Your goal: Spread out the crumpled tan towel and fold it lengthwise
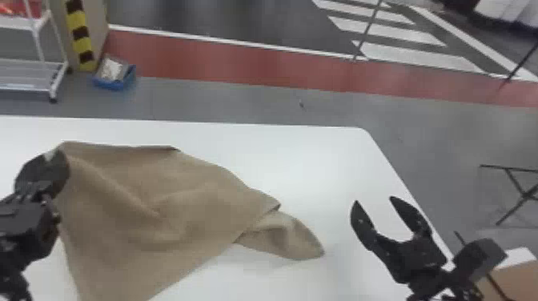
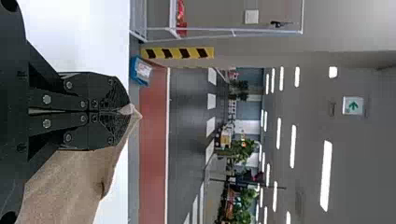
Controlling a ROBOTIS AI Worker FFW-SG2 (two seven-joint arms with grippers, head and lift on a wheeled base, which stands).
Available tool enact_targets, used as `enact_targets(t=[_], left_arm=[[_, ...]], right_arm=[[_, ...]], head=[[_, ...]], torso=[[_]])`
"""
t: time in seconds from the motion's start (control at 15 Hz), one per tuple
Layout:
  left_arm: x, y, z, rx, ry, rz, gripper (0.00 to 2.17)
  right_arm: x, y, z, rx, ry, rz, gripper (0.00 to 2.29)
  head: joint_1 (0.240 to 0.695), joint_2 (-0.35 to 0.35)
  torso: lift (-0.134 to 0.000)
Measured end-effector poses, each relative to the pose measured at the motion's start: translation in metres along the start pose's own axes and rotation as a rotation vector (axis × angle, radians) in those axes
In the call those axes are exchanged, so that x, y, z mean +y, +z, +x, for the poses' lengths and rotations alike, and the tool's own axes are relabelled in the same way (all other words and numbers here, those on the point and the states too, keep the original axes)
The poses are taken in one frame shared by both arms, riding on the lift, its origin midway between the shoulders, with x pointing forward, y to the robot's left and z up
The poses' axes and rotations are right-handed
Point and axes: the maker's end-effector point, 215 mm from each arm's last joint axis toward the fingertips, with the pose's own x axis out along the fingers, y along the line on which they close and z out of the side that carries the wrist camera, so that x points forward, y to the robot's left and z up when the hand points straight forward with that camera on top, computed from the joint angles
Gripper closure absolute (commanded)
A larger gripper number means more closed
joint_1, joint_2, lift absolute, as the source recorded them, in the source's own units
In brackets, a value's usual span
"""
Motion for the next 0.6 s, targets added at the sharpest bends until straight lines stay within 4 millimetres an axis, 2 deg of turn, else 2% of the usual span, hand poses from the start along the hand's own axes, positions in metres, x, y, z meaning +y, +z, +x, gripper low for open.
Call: enact_targets(t=[0.07, 0.13, 0.33, 0.47, 0.6], left_arm=[[0.009, -0.006, 0.001, 0.019, 0.015, 0.003, 2.14], [0.011, -0.011, 0.002, 0.029, 0.022, 0.007, 2.14], [0.01, -0.017, 0.004, 0.039, 0.024, 0.021, 2.14], [0.01, -0.02, 0.006, 0.043, 0.024, 0.026, 2.14], [0.007, -0.024, 0.006, 0.048, 0.02, 0.032, 2.14]], right_arm=[[0.011, 0.0, 0.003, -0.002, 0.05, 0.006, 0.21], [0.021, -0.002, 0.006, 0.007, 0.095, 0.019, 0.22], [0.035, -0.015, 0.02, 0.063, 0.15, 0.057, 0.54], [0.047, -0.026, 0.036, 0.112, 0.204, 0.041, 0.59], [0.07, -0.032, 0.054, 0.143, 0.301, -0.015, 0.59]], head=[[0.695, -0.184], [0.695, -0.171], [0.695, -0.143], [0.695, -0.128], [0.695, -0.106]], torso=[[-0.124], [-0.124], [-0.124], [-0.124], [-0.124]])
